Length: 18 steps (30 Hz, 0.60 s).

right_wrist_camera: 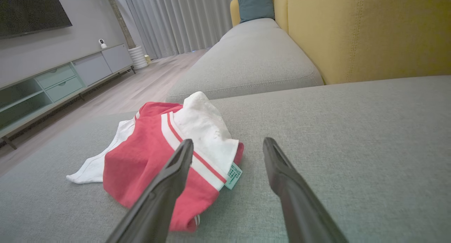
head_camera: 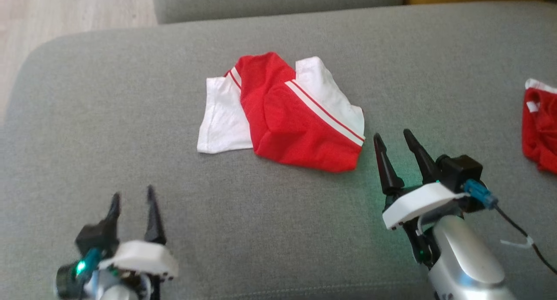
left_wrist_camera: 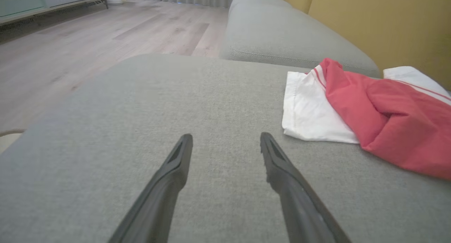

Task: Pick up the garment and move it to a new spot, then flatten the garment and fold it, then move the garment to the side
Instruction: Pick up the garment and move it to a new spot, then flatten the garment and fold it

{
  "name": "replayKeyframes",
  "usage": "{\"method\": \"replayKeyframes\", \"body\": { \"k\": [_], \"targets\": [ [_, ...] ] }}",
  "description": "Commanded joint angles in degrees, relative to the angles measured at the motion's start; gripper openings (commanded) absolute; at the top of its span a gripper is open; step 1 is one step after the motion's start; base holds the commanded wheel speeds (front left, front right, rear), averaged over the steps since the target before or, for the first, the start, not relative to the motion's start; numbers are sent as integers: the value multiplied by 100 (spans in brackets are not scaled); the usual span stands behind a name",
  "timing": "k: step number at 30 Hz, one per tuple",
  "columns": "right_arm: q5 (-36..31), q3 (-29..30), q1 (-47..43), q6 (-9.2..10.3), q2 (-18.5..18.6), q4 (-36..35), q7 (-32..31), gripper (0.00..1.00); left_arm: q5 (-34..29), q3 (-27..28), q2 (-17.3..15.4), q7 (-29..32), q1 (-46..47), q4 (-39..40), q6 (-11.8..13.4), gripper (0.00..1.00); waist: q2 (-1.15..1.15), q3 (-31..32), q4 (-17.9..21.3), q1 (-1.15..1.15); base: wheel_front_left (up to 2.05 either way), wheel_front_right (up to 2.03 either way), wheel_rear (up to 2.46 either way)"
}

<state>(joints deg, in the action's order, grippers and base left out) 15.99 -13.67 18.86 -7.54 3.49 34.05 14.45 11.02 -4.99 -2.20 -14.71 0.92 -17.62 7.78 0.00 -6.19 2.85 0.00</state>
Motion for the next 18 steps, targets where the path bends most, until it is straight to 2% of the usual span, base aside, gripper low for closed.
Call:
{"method": "replayKeyframes", "body": {
  "k": [1,12,18],
  "targets": [
    [-16,-87,9,5,-61,-121,54,100,-53,271,-68,-29,0,279,65,100,0,104,-43,0,0,0,0],
    [48,17,-197,5,-61,22,54,100,-84,369,-68,-29,-394,617,119,100,0,255,-116,0,0,0,0],
    [179,142,12,5,-61,115,55,100,-34,126,-68,-29,-213,648,98,100,0,-49,-250,0,0,0,0]
  ]
}}
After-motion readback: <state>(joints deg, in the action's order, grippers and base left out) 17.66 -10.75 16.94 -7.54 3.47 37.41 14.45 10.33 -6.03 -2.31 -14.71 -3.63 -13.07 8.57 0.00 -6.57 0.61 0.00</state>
